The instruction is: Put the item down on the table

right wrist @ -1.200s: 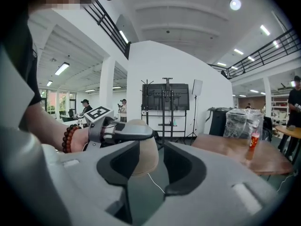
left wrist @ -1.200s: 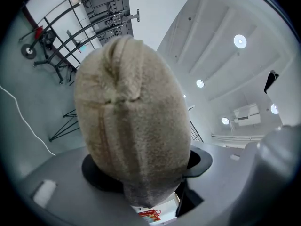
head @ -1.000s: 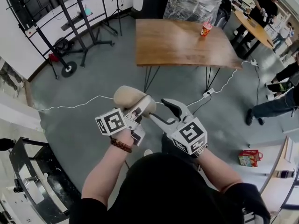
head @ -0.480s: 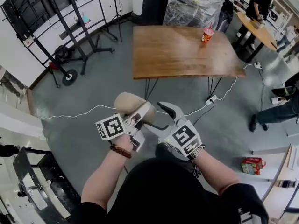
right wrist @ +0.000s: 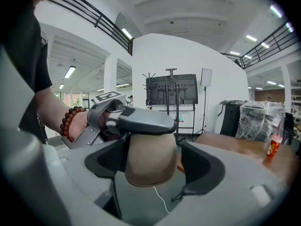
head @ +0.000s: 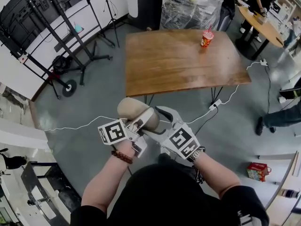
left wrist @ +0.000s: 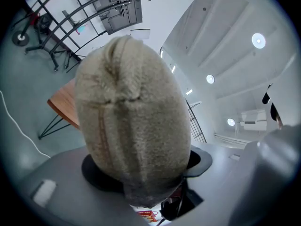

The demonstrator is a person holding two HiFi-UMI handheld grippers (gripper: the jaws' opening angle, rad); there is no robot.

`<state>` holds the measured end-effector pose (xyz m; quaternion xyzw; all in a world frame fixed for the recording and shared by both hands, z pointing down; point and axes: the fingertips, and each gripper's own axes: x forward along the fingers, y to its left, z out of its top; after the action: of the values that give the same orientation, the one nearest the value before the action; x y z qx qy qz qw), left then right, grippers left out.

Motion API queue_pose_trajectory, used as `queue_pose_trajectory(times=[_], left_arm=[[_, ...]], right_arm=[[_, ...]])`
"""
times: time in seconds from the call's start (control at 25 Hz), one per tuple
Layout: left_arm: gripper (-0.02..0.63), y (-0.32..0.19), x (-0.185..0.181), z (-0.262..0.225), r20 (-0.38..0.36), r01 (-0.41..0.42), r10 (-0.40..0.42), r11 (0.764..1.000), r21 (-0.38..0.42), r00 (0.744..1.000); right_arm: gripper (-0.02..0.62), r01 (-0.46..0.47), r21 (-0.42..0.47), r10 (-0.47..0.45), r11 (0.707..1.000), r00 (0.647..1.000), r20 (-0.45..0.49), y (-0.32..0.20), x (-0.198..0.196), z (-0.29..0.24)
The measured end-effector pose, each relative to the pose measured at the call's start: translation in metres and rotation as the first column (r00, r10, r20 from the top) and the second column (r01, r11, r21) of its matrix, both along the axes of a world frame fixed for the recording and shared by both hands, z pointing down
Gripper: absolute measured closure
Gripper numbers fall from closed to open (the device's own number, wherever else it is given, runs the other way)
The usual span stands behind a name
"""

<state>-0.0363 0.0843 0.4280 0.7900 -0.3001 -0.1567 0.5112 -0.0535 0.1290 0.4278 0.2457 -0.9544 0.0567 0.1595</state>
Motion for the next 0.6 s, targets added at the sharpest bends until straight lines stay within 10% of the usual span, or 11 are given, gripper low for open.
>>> queue_pose_trajectory(times=[0.6], left_arm=[[0.27, -0.093, 0.051, 0.001, -0.002, -0.026, 0.026, 0.999, -0.031, 1.0]], right_arm=[[0.233, -0.012, 0.006, 0.012, 1.0, 1.0, -0.028, -0.097, 0.04, 0.003]])
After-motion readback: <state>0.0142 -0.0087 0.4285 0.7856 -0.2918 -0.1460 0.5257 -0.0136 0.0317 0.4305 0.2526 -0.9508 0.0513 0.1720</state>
